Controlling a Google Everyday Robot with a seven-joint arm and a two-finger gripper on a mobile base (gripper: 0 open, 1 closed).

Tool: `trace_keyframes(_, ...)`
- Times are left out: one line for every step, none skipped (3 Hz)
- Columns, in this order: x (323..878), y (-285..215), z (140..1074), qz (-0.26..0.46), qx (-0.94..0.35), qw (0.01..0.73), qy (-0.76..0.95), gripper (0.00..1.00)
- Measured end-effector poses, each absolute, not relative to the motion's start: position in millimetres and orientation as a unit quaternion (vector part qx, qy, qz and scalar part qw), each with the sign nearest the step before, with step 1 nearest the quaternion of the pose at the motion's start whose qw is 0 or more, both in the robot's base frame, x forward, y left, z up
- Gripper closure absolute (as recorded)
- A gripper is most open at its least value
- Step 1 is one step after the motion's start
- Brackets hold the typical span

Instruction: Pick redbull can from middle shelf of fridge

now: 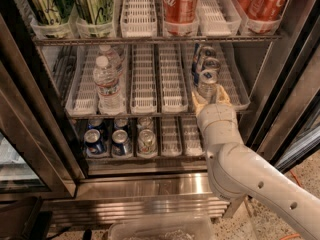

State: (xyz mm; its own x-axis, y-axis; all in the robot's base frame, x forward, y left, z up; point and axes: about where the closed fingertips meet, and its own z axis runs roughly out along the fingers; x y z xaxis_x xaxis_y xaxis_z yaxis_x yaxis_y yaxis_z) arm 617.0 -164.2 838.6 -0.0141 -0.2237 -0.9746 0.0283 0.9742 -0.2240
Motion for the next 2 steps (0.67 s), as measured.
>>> trace_keyframes(612.0,-158.7,847.5,-0.083,-0.075,0.705,0.701,1.0)
trace_keyframes(602.7,-149.5,869.3,-0.074,-0.082,0.723,0.682,1.0)
